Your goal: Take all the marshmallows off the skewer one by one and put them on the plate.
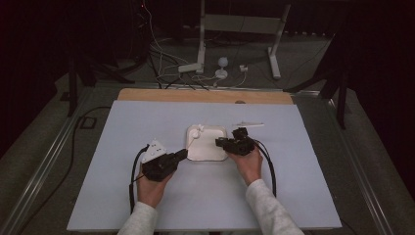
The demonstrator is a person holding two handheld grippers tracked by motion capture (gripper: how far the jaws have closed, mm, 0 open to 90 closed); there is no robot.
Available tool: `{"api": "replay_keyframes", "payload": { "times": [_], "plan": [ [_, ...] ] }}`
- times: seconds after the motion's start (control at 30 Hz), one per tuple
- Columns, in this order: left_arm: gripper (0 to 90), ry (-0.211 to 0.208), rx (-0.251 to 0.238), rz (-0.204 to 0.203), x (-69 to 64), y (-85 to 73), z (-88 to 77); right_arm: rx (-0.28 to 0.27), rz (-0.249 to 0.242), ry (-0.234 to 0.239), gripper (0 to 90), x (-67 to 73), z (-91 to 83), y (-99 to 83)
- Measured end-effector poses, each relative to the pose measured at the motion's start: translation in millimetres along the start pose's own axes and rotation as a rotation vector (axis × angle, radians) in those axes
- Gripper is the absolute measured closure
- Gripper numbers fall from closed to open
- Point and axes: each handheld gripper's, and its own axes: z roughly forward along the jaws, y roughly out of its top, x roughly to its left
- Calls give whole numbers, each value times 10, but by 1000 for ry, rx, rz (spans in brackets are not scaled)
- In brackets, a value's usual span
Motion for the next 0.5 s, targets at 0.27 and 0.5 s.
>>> {"api": "replay_keyframes", "payload": {
  "times": [0.27,0.5],
  "plan": [
    [899,-3,-3,-5,8,0,-6,38,-9,-21,478,11,70,-55],
    [898,-1,-2,-5,7,-2,0,-12,4,18,261,62,-57,3]
  ]
}}
